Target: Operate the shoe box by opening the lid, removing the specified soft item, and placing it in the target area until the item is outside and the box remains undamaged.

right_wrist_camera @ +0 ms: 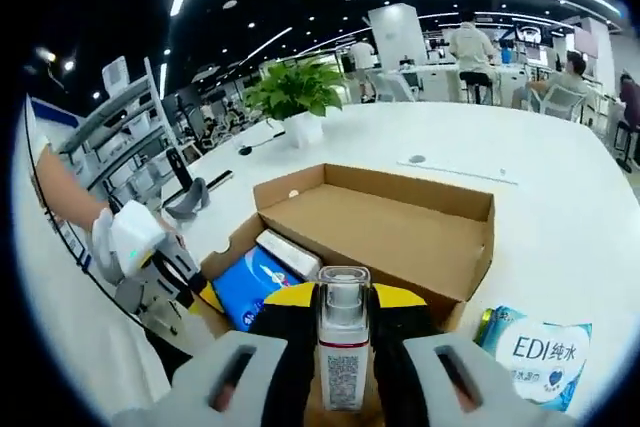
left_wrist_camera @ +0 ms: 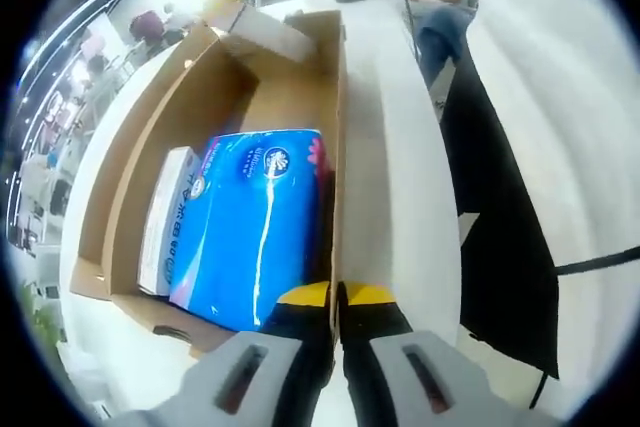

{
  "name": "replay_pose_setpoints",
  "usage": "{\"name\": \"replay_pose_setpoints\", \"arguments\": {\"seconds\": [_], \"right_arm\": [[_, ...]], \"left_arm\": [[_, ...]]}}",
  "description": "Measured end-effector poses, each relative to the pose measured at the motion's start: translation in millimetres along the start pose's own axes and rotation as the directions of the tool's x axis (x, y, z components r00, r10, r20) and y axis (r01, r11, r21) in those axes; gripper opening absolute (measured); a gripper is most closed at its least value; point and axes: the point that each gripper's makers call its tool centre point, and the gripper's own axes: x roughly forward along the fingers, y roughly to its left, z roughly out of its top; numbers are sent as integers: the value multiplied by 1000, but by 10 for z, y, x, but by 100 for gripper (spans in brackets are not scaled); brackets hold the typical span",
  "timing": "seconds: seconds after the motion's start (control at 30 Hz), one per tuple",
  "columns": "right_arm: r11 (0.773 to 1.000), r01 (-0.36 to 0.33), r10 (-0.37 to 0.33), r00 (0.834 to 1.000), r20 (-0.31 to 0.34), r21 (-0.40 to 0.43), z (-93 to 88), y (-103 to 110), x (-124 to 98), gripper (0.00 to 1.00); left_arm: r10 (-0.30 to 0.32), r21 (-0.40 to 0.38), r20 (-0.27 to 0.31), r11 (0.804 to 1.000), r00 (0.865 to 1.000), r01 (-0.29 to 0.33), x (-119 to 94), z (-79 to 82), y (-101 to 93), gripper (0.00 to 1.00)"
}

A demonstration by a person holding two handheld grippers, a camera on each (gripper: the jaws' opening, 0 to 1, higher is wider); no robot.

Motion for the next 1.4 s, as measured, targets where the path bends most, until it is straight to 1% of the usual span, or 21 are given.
{"name": "replay_pose_setpoints", "arguments": {"seconds": [0.03,0.1,0.17,0.27,0.33,0.37,0.43,0.57,0.6,0.63,0.7,0.83,0.87,0.93,0.97,1.0,1.03,1.1,1.13,1.2,1.4], "right_arm": [[1000,13,-13,1000,9,-14,21,-16,-28,18],[997,42,-38,998,59,-65,119,-40,-70,18],[996,56,-50,996,76,-75,164,-28,-112,18],[998,32,-29,997,77,-46,187,10,-145,18],[998,23,-19,997,75,-55,179,25,-149,18],[997,33,-27,997,77,-71,180,23,-162,18],[997,33,-28,996,79,-65,179,17,-176,18],[989,44,-26,992,125,-144,227,8,-192,18],[984,33,-9,990,138,-175,249,26,-190,18],[970,12,28,987,160,-243,290,80,-195,18],[976,-25,61,985,162,-215,300,128,-207,18],[980,-42,84,973,213,-197,378,132,-248,18],[983,-47,89,967,238,-175,411,119,-273,18],[983,-59,105,958,266,-175,442,113,-311,18],[988,-66,104,951,292,-140,467,86,-333,18],[989,-77,114,942,316,-128,493,84,-353,18],[991,-81,115,928,356,-110,539,63,-390,18],[996,-70,86,932,352,-57,515,-12,-410,18],[996,-67,84,934,347,-61,501,-23,-414,18],[998,-42,52,938,343,-35,465,-91,-440,18],[1000,-11,12,945,326,-6,399,-190,-529,18]], "left_arm": [[1,-3,0,1000,1000,-1,-1,1,2,2],[5,-5,3,1000,1000,-5,0,1,3,2],[8,-4,5,1000,1000,-8,0,1,5,2],[6,-6,3,1000,1000,-6,3,-1,5,2],[6,-4,4,1000,1000,-6,1,1,6,2],[6,-4,4,1000,1000,-6,-1,0,5,2],[5,-4,3,1000,1000,-5,0,0,6,2],[7,-8,3,1000,1000,-7,2,-4,8,2],[8,-8,3,1000,1000,-7,3,-5,8,2],[8,-8,3,1000,1000,-8,4,-4,8,2],[9,-7,4,1000,1000,-9,6,-6,9,2],[7,-5,4,1000,1000,-7,3,-3,8,2],[8,-6,4,1000,1000,-7,1,-2,7,2],[8,-9,3,1000,1000,-8,3,-4,8,2],[9,-9,4,1000,1000,-9,4,-4,9,2],[9,-9,4,1000,1000,-9,4,-4,10,2],[10,-10,4,1000,1000,-10,1,-2,10,2],[10,-13,4,1000,1000,-9,5,-6,11,2],[10,-15,3,1000,1000,-10,5,-7,11,2],[11,-16,4,1000,1000,-11,3,-6,11,2],[12,-17,4,1000,1000,-12,8,-10,13,2]]}}
